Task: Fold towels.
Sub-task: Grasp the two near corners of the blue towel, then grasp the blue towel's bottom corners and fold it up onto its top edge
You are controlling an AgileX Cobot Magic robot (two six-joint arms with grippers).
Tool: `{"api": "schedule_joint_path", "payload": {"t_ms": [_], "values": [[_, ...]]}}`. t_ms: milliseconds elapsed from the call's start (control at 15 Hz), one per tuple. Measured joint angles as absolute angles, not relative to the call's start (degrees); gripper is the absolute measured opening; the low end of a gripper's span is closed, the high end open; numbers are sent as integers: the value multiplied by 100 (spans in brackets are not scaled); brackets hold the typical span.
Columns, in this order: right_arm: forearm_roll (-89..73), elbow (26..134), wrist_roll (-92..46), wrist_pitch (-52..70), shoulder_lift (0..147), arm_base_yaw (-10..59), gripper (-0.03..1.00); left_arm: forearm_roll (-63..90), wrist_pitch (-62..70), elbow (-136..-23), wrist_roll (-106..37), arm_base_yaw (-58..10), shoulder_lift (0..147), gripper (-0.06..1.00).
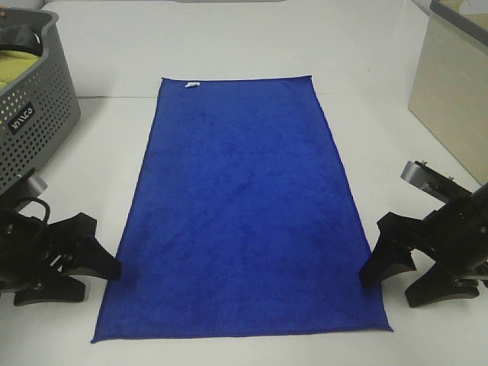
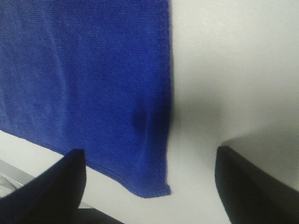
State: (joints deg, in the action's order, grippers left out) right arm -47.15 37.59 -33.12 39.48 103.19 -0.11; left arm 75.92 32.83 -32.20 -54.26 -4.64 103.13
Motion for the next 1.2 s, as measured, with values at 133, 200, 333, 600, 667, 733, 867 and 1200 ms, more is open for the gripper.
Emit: {"api": "schedule_joint_path", "payload": {"t_ms": [133, 200, 333, 600, 667, 733, 867, 1200], "values": [[-5157, 3770, -3587, 4034, 10468, -11, 75, 7603, 3260, -3277, -5414, -699, 10485, 62], [-5455, 3770, -3787, 4097, 10583, -11, 75, 7620, 3300, -3329, -5357, -814, 10560, 62], [-5770, 3776, -3994, 4234, 10737, 11, 74, 7666, 3409, -3415, -5311, -917, 10663, 62], [-6022, 3833, -4062, 4125, 10863, 625, 71, 7735, 3466, -3673, -5294, -1071, 10835, 60], [-6022, 3833, -3930, 4051, 10863, 659, 67, 7735, 3472, -3718, -5271, -1071, 10898, 54], [-5942, 3833, -3770, 3936, 10863, 682, 59, 7741, 3455, -3724, -5243, -1071, 10938, 45], [-5770, 3827, -3592, 3644, 10898, 693, 27, 7723, 3403, -3724, -5225, -1071, 10984, 11], [-5724, 3827, -3507, 3541, 10903, 693, 2, 7517, 3432, -3724, -5128, -1071, 10984, 1]]}}
